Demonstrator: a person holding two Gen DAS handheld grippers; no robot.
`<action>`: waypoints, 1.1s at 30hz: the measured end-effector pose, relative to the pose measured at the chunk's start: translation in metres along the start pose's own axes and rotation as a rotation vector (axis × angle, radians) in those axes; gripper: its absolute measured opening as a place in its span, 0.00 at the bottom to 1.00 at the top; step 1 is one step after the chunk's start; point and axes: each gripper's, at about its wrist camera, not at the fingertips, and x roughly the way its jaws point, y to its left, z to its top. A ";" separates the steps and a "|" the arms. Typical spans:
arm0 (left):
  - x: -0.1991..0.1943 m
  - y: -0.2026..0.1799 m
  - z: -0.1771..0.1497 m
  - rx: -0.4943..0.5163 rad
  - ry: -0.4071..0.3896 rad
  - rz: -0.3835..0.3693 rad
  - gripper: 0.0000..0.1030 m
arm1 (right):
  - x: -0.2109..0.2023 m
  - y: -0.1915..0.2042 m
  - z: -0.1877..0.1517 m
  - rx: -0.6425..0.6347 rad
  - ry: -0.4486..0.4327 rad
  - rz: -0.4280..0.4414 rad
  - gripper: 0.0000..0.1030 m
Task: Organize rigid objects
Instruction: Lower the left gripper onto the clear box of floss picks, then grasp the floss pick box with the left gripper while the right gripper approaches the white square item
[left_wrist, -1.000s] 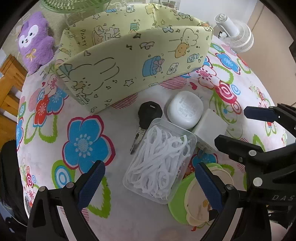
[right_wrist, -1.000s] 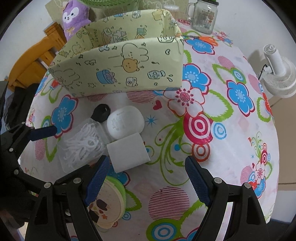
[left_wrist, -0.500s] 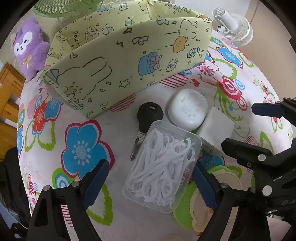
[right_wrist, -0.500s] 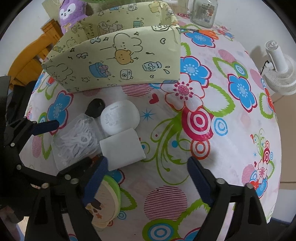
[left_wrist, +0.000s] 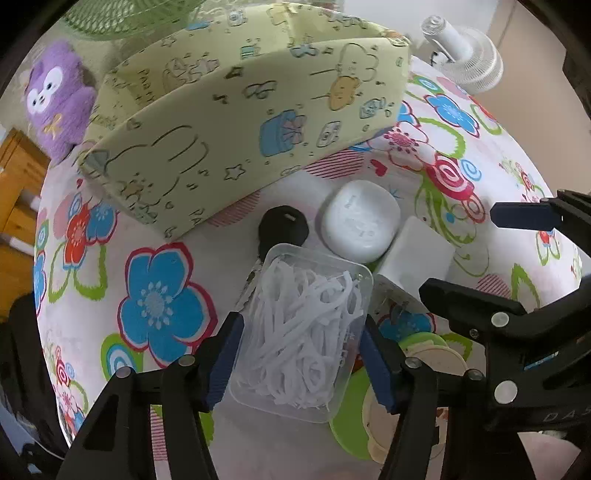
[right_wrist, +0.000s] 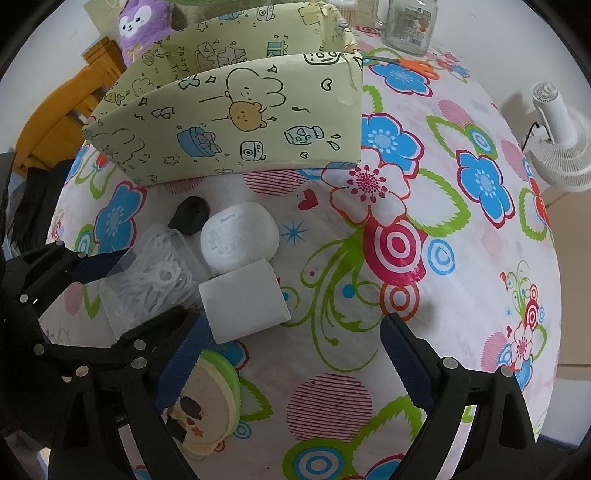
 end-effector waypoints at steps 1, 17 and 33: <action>-0.001 0.003 -0.002 -0.013 0.001 -0.002 0.62 | 0.000 0.002 0.001 -0.008 0.001 -0.001 0.93; -0.013 0.038 -0.043 -0.136 0.021 0.017 0.60 | 0.017 0.042 0.008 -0.159 0.028 -0.012 0.94; -0.006 0.035 -0.042 -0.178 0.026 0.017 0.64 | 0.040 0.047 0.010 -0.138 0.066 0.007 0.88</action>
